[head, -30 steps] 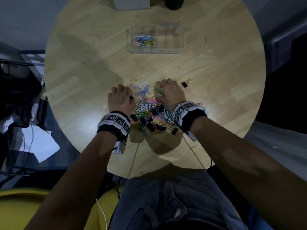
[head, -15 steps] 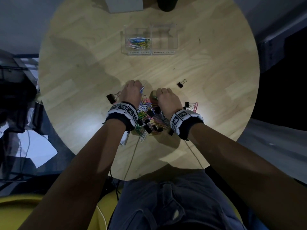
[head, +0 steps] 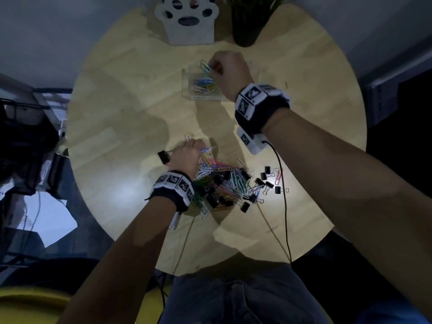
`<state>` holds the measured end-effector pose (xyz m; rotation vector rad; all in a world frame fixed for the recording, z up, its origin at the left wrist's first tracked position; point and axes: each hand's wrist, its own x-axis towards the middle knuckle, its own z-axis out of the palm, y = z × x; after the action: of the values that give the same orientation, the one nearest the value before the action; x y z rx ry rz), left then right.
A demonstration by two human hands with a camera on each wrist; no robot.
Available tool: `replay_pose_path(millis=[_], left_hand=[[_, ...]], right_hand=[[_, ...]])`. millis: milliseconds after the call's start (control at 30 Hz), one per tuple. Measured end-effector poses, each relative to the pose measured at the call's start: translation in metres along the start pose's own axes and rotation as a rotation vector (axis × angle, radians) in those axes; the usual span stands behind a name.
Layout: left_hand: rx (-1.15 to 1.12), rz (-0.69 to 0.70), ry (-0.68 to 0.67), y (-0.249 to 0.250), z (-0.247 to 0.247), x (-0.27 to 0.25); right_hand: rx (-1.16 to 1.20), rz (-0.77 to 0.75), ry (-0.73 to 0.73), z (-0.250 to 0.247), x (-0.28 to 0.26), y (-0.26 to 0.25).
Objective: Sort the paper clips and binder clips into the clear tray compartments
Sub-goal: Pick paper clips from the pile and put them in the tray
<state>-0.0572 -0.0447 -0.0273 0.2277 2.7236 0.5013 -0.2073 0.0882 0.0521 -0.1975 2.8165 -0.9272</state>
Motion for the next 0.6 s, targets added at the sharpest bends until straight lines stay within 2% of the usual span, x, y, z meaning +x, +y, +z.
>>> replay_pose_path(millis=[167,233,300,367,433,533,600], left_hand=[[-0.303,-0.085,0.254,0.003,-0.038,0.008],[-0.316,-0.102,0.342,0.002,-0.057,0.027],[-0.319,-0.077,0.386,0.002,-0.075,0.051],[-0.308,-0.047,0.356,0.006,-0.09,0.076],[-0.219,-0.031,0.268,0.011,-0.1,0.096],[-0.082,-0.024,0.172,0.017,-0.104,0.111],[-0.057,-0.053,0.171,0.016,-0.102,0.108]], right_hand=[[-0.051,0.104,-0.142,0.016,0.024,-0.003],[-0.022,0.114,-0.104,0.016,0.018,0.003],[0.043,0.127,0.001,0.011,0.006,0.009],[0.11,0.146,0.105,0.006,-0.011,0.018],[0.161,0.15,0.147,0.008,-0.031,0.027],[0.226,0.207,0.156,0.017,-0.058,0.041],[0.238,0.247,0.118,0.024,-0.074,0.047]])
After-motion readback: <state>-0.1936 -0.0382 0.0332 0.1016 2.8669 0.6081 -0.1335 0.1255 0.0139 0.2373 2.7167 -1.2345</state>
